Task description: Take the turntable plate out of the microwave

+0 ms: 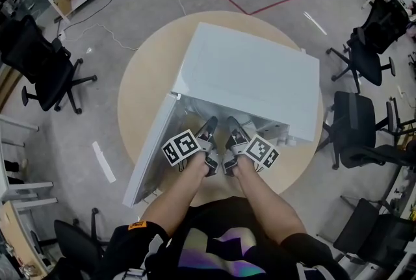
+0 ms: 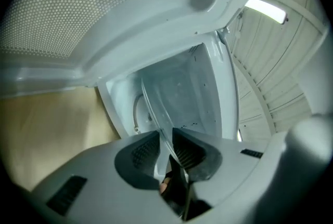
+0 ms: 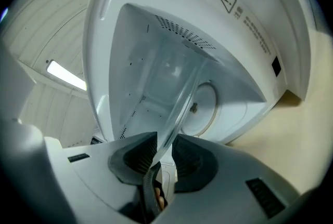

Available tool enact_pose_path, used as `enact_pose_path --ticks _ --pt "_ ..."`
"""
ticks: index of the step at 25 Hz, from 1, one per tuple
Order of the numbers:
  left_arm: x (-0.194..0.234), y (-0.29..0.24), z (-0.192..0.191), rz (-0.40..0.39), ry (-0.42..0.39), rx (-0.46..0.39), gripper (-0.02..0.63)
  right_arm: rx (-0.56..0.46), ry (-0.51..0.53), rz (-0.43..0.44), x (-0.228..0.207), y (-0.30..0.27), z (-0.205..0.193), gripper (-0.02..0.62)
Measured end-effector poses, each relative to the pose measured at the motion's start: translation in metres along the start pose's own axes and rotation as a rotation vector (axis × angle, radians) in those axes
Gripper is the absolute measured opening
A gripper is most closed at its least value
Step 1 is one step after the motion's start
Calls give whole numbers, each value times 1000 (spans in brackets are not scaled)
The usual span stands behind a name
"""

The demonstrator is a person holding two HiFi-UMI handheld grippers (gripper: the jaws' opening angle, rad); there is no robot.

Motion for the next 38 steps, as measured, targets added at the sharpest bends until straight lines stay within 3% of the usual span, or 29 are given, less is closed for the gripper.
enact_pose_path --ticks 22,38 --pt "-11 83 -9 -66 -6 -4 117 -36 28 43 34 69 -38 89" --pt "-16 123 -34 -58 -9 -48 117 20 28 96 34 107 -44 89"
Point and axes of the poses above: the fingertips, and each gripper's own axes: y backward along the fingers, x to its left, z out of its top, the point moved 6 cm from there along y, backward along the fingers, and after that the axes turned 12 degrees about -x, right-handed, at the moved point
